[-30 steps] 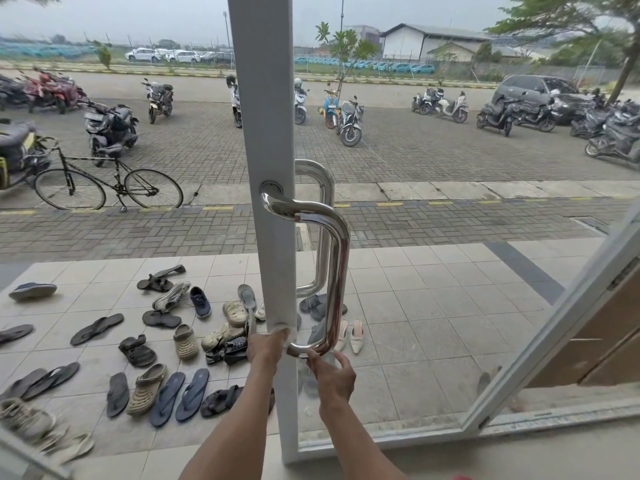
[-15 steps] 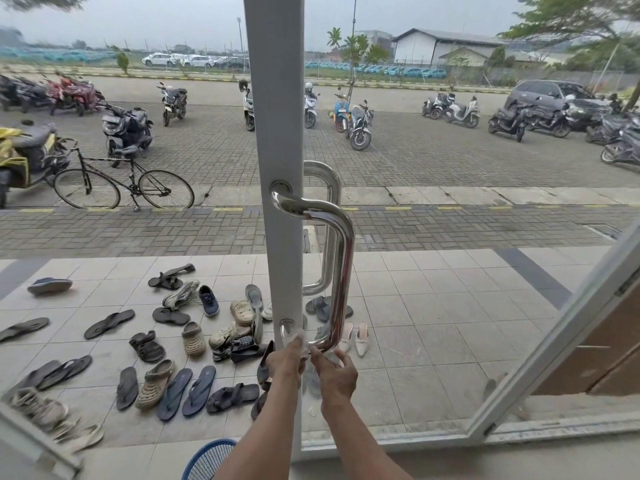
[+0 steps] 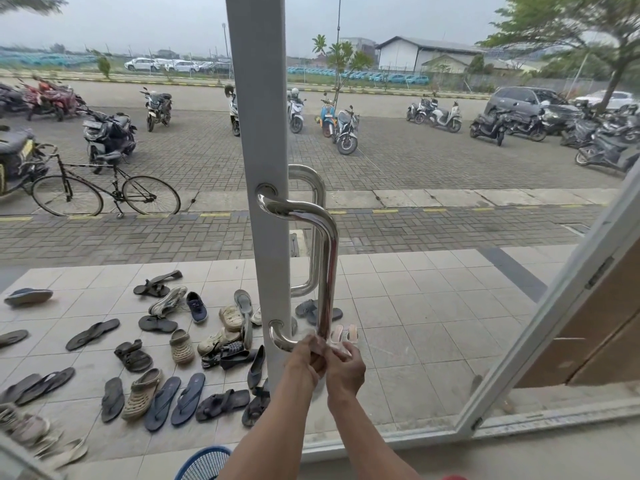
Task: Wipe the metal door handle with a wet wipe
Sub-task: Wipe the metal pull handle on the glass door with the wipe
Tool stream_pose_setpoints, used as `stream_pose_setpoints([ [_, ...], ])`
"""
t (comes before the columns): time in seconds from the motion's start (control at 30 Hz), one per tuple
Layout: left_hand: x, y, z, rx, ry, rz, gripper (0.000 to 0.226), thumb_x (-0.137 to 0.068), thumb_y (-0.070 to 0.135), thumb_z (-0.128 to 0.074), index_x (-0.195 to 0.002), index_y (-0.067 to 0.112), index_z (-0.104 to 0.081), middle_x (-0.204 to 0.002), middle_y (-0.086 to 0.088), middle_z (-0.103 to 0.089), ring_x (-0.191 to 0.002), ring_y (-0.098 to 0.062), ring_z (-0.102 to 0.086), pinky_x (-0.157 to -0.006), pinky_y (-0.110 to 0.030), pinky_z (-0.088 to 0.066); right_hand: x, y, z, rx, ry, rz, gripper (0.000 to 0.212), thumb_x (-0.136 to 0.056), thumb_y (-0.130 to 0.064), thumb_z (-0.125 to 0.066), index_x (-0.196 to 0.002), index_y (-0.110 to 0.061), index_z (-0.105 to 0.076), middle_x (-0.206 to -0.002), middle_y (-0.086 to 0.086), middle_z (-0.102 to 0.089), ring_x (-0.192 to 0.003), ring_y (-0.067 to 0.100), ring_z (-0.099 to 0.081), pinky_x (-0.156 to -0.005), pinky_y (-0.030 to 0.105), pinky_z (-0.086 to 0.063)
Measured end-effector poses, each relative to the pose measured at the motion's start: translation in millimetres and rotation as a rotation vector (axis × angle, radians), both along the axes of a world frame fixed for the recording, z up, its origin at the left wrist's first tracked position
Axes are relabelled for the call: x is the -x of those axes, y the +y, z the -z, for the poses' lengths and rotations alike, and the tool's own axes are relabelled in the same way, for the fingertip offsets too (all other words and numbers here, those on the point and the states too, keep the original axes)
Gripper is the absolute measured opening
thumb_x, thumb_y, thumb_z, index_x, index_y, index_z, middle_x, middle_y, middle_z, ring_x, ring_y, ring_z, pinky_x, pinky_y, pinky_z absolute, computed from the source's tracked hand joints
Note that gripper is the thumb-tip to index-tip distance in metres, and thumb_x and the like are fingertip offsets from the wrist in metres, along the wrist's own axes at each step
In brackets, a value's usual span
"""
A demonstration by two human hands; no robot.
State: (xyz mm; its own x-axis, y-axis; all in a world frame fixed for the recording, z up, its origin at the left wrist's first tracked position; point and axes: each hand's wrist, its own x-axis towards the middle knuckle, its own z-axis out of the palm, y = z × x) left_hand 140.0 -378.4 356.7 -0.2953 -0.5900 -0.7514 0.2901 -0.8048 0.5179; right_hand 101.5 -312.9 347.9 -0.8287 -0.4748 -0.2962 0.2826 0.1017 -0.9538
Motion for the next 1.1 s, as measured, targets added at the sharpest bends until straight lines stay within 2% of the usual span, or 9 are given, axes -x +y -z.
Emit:
stream_pose_setpoints([
  [0.17,0.4,-3.5,-14.6,-0.06,0.036,0.023,0.047,-0.092,0.039,-0.07,-0.06,0.007,-0.055,-0.048,-0.006,-0.056,-0.031,-0.019,-0.057,-0.032,-0.022,-0.049,-19.3,2.7,-13.0,0.051,0.026,0.21,0.043,-0.093,-0.023,-0.068,-0.132,-0.009,-0.058,-0.093,0.004,-0.069,-0.086,0.022,-0.064,-0.071,0.027,-0.044],
  [0.27,-0.7,-9.7,-20.1,-0.09,0.087,0.024,0.043,-0.088,0.04,-0.075,-0.069,0.004,-0.061,-0.064,-0.01,-0.066,-0.037,-0.022,-0.066,-0.038,-0.024,-0.052,-22.3,1.5,-12.8,0.007,-0.046,0.257,0.034,-0.09,-0.004,-0.057,-0.123,-0.006,-0.064,-0.093,0.006,-0.065,-0.085,0.024,-0.059,-0.077,0.028,-0.042],
  [0.37,-4.9,-10.6,-29.9,-0.105,0.085,0.084,0.044,-0.088,0.041,-0.074,-0.083,-0.002,-0.065,-0.071,-0.018,-0.072,-0.036,-0.024,-0.066,-0.032,-0.025,-0.051,-22.0,2.1,-0.8,-0.025,-0.071,0.116,0.024,-0.088,-0.011,-0.064,-0.11,-0.011,-0.073,-0.098,0.004,-0.073,-0.093,0.024,-0.066,-0.086,0.034,-0.051],
  [0.47,-9.6,-12.9,-32.0,-0.05,-0.035,0.159,0.048,-0.09,0.045,-0.07,-0.093,-0.003,-0.066,-0.065,-0.015,-0.074,-0.039,-0.02,-0.067,-0.068,-0.032,-0.063,-20.6,4.1,5.7,0.017,0.001,0.034,0.022,-0.087,-0.013,-0.067,-0.105,-0.02,-0.077,-0.095,-0.003,-0.076,-0.095,0.016,-0.069,-0.09,0.033,-0.055],
  [0.67,-14.4,-21.6,-27.9,0.197,-0.351,0.251,0.057,-0.087,0.054,-0.07,-0.095,-0.003,-0.071,-0.074,-0.01,-0.076,-0.058,-0.018,-0.07,-0.064,-0.03,-0.054,-26.2,4.3,7.4,0.059,0.113,-0.017,0.028,-0.086,-0.011,-0.072,-0.11,-0.024,-0.078,-0.098,-0.007,-0.079,-0.091,0.006,-0.072,-0.087,0.027,-0.057],
  [0.8,-16.0,-13.1,-31.6,0.557,-0.797,0.16,0.058,-0.083,0.057,-0.071,-0.098,0.001,-0.073,-0.09,-0.012,-0.074,-0.091,-0.029,-0.073,-0.072,-0.032,-0.053,-26.9,-0.8,9.9,0.067,0.174,-0.01,0.035,-0.086,-0.024,-0.08,-0.119,-0.018,-0.073,-0.105,-0.001,-0.077,-0.092,0.01,-0.072,-0.08,0.02,-0.054],
  [0.9,-19.3,6.8,-25.5,0.86,-0.666,0.111,0.033,-0.096,0.03,-0.057,-0.076,0.016,-0.079,-0.071,0.002,-0.074,-0.075,-0.017,-0.072,-0.068,-0.031,-0.051,-24.3,-6.4,12.3,0.075,0.211,-0.027,0.027,-0.085,-0.023,-0.08,-0.112,-0.023,-0.076,-0.099,-0.009,-0.077,-0.087,0.001,-0.07,-0.08,0.023,-0.056],
  [0.97,-25.8,17.4,-11.8,0.995,-0.611,0.122,0.029,-0.091,0.011,-0.057,-0.084,0.022,-0.083,-0.078,0.006,-0.078,-0.077,-0.009,-0.072,-0.074,-0.029,-0.056,-20.4,-9.5,14.4,0.074,0.219,-0.042,0.018,-0.086,-0.023,-0.08,-0.102,-0.03,-0.077,-0.093,-0.013,-0.077,-0.085,-0.002,-0.07,-0.084,0.029,-0.06],
  [1.1,-31.1,22.1,10.2,1.231,-0.73,0.122,0.038,-0.078,-0.012,-0.063,-0.104,0.012,-0.08,-0.101,-0.002,-0.079,-0.091,-0.002,-0.067,-0.081,0.005,-0.041,-12.4,-11.4,16.6,0.05,0.203,-0.054,0.011,-0.088,-0.015,-0.077,-0.092,-0.024,-0.08,-0.085,-0.009,-0.079,-0.085,0.007,-0.074,-0.084,0.033,-0.061],
])
